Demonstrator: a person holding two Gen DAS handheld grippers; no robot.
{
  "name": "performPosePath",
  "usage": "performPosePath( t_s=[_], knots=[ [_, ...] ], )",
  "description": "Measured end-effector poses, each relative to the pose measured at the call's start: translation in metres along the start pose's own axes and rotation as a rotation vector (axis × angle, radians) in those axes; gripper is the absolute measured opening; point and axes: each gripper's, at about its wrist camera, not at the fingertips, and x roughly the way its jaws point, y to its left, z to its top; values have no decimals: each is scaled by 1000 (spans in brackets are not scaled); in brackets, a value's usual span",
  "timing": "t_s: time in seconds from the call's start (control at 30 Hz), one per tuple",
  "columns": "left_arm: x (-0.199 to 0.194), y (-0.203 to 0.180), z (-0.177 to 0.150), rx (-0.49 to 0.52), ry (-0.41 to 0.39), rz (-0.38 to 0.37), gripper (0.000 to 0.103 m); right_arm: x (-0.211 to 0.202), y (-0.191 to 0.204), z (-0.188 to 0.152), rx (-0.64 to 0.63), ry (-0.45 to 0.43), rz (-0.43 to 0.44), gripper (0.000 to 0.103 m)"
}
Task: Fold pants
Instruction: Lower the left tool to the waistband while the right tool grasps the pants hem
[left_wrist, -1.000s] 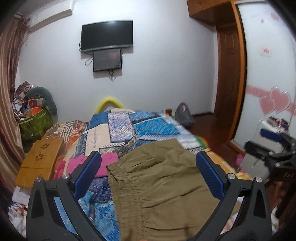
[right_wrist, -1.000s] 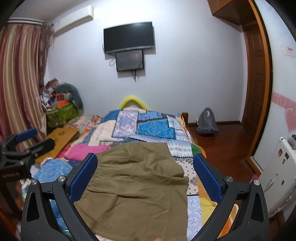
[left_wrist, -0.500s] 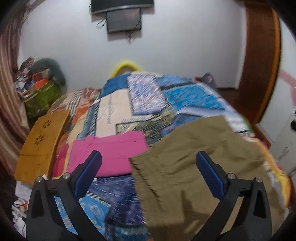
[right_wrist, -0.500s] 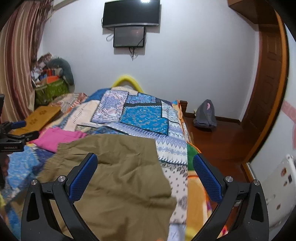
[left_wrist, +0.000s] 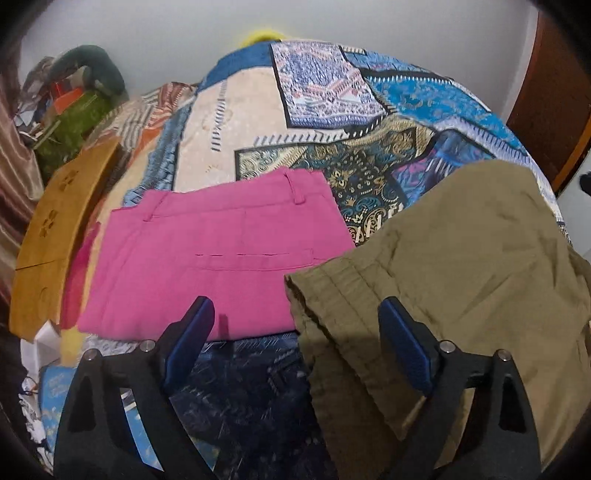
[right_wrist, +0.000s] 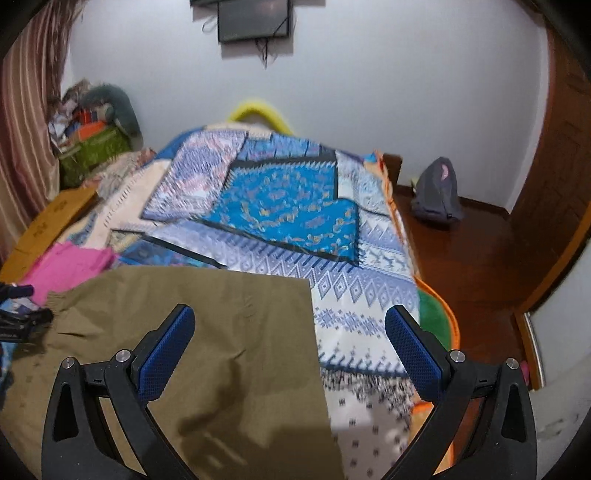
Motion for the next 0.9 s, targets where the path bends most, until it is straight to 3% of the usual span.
performPosePath(
  t_s=[0.17,0.27,0.3,0.43,0.6,0.63,0.67,0.7,0.77,0.8,0.83,0.9],
  knots=[
    [14,2,4,-24,14,-82,87,43,2,6,-66,95,45,100],
    [26,1,6,-43,55,-183,65,61,2,7,-81,124,84,93],
    [28,1,7,-49,61,-201,63,66,2,7,-87,136,69,93],
    [25,-6,8,-24,47,-194,57,80,-1,5,-89,176,87,92],
    [17,-14,10,9,4,-166,36,83,-14,-1,0,194,174,90],
    [13,-16,10,18,-11,-152,33,81,-13,-1,1,188,182,83],
    [11,-18,10,23,-18,-144,30,78,-12,0,-1,175,179,65],
    [7,-19,11,26,-25,-133,26,75,-10,1,2,176,193,57],
    [1,-21,14,31,-32,-120,22,73,-4,5,-9,179,163,27],
    [-1,-21,16,34,-34,-109,20,73,-1,7,-27,177,132,18],
    [-4,-22,19,39,-31,-97,20,72,-1,9,-36,176,121,10],
    [-10,-23,24,43,-32,-81,17,67,0,13,-36,154,104,10]
  ],
)
